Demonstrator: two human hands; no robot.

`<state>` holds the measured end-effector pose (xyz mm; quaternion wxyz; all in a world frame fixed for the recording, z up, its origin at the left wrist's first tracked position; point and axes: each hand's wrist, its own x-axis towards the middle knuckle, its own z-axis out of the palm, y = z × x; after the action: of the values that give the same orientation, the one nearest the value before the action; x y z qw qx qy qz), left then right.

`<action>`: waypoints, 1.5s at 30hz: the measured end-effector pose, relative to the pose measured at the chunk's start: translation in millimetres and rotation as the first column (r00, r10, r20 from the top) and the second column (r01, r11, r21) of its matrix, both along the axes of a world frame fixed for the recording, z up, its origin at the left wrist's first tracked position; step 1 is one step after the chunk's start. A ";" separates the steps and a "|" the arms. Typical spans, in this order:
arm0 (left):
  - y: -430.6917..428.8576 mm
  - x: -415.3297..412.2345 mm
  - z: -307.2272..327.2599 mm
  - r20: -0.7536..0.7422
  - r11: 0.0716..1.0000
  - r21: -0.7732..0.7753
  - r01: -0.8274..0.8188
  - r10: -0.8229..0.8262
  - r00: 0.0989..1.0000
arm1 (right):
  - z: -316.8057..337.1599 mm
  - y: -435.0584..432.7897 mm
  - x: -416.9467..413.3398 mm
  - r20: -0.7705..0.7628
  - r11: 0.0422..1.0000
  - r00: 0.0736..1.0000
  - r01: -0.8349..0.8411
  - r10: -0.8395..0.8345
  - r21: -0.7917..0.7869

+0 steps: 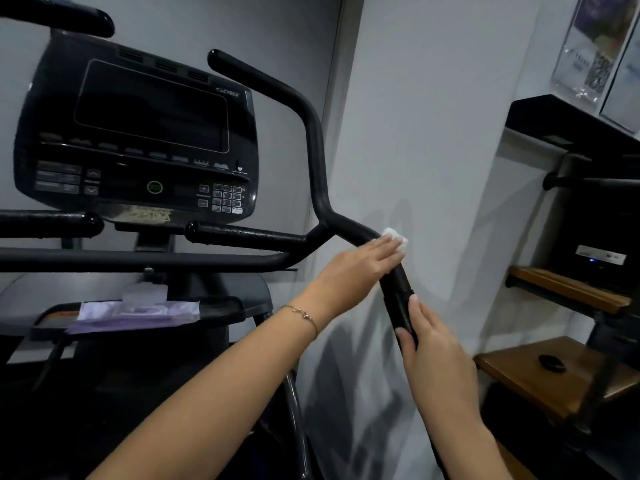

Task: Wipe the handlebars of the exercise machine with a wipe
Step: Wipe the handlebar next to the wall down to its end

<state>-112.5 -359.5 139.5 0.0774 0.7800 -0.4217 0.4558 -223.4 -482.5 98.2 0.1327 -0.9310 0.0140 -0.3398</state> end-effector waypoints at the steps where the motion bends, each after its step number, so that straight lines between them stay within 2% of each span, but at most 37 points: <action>1: -1.6 -1.8 -0.8 -0.023 1.000 0.003 0.009 -0.008 1.000 | -0.4 2.5 -0.7 -0.005 1.000 1.000 0.017 -0.017 -0.007; 6: 3.8 -1.6 -16.9 0.080 0.973 0.205 0.110 -0.129 0.988 | 1.6 6.8 -2.0 -0.027 0.995 0.997 0.063 -0.065 -0.073; 11: 7.9 12.1 14.7 -0.026 0.999 -0.031 0.028 -0.029 0.999 | 1.9 8.3 -1.9 -0.019 0.997 0.997 0.069 -0.070 -0.043; 15: 12.7 15.9 5.9 0.073 0.990 0.102 0.094 -0.102 0.992 | 0.5 8.3 -1.4 0.002 0.997 0.998 0.066 -0.066 -0.042; 17: 13.5 23.8 15.6 -0.016 0.993 0.075 0.094 -0.093 0.996 | -0.7 8.4 0.4 0.015 0.997 0.997 0.070 -0.070 -0.024; 21: 21.6 56.5 33.7 -0.334 0.982 -0.155 -0.108 0.050 0.941 | -4.4 13.3 0.6 0.043 0.993 0.993 0.109 -0.111 0.038; 22: 23.0 58.9 32.8 -0.349 0.976 -0.183 -0.117 0.047 0.936 | -5.7 14.5 2.4 0.030 0.991 0.992 0.124 -0.126 0.059; 24: 22.6 52.9 25.3 -0.290 0.979 -0.197 -0.059 0.000 0.957 | -9.5 15.8 6.9 0.006 0.982 0.987 0.160 -0.162 0.095; 26: 20.1 44.3 16.3 -0.233 0.982 -0.179 0.059 -0.100 0.967 | -9.0 17.0 8.1 0.013 0.980 0.982 0.185 -0.186 0.072; 28: 20.0 45.4 17.2 -0.233 0.979 -0.174 0.105 -0.144 0.962 | -5.1 18.1 5.9 0.050 0.987 0.986 0.157 -0.158 0.031; 34: 23.6 68.8 35.7 -0.453 0.956 -0.238 -0.169 0.045 0.890 | 3.9 16.9 -1.0 0.008 0.994 0.994 0.109 -0.109 -0.013; 41: 16.6 49.6 29.3 -0.355 0.988 -0.155 0.007 -0.062 0.933 | 3.8 15.8 3.3 -0.008 0.991 0.991 0.133 -0.133 -0.009; 45: 16.3 59.1 44.3 -0.432 0.979 -0.094 -0.181 0.123 0.893 | 2.8 18.1 2.7 -0.024 0.987 0.987 0.160 -0.160 0.006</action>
<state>-53.5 -343.2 183.9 0.1825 0.8842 -0.3014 0.3067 -220.7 -464.3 101.0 0.1087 -0.9302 0.0916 -0.3384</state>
